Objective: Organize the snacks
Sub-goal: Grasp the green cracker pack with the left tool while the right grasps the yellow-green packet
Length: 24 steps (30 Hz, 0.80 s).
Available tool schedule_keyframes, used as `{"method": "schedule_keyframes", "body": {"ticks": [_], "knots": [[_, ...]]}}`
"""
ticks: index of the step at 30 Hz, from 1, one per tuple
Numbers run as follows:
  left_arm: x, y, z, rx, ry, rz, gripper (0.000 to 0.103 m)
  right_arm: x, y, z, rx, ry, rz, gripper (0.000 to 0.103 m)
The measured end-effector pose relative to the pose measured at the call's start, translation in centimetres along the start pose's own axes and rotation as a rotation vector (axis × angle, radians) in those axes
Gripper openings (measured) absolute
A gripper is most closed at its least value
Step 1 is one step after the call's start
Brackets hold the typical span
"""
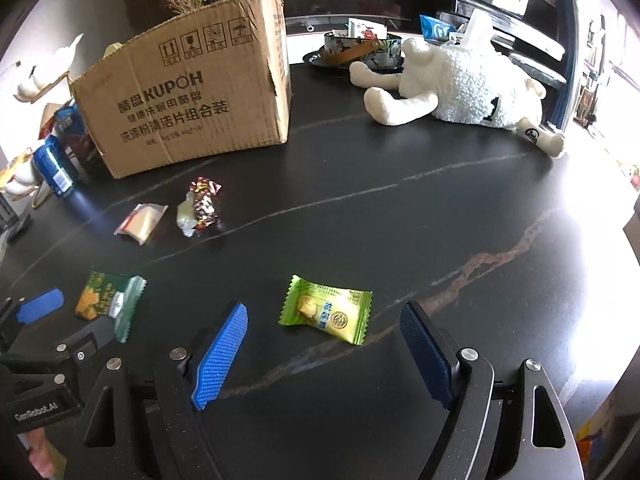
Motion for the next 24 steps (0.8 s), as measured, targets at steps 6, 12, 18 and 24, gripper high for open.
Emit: {"method": "schedule_keyframes", "body": {"ticks": [6,12,18,24], "knots": [[-0.9,-0.2,0.0,0.015,-0.002,-0.011,0.091,-0.8,-0.3,0.3,-0.022,0.004,-0.007,0.08],[-0.8,-0.1,0.0,0.023,0.003,-0.005,0.082,-1.1,-0.1,0.3,-0.022,0.003,-0.009,0.066],[-0.7,0.1,0.0,0.027,0.005,0.006,0.078,-1.0,0.0,0.3,-0.009,0.027,0.008,0.043],[-0.3,0.2,0.1,0.025,0.013,0.014,0.066,-0.8,0.1,0.3,-0.006,0.025,0.02,0.038]]}}
Point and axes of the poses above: each gripper's, at about its wrist camera, not at the fingertips, and x roughly against the way its jaws point, z to its right, y to its underside, the point moved 1 cm from there along -x, roughly the way its jaws point, and after that the axes turned 5 degrees about -x, right-handed, at the moved point
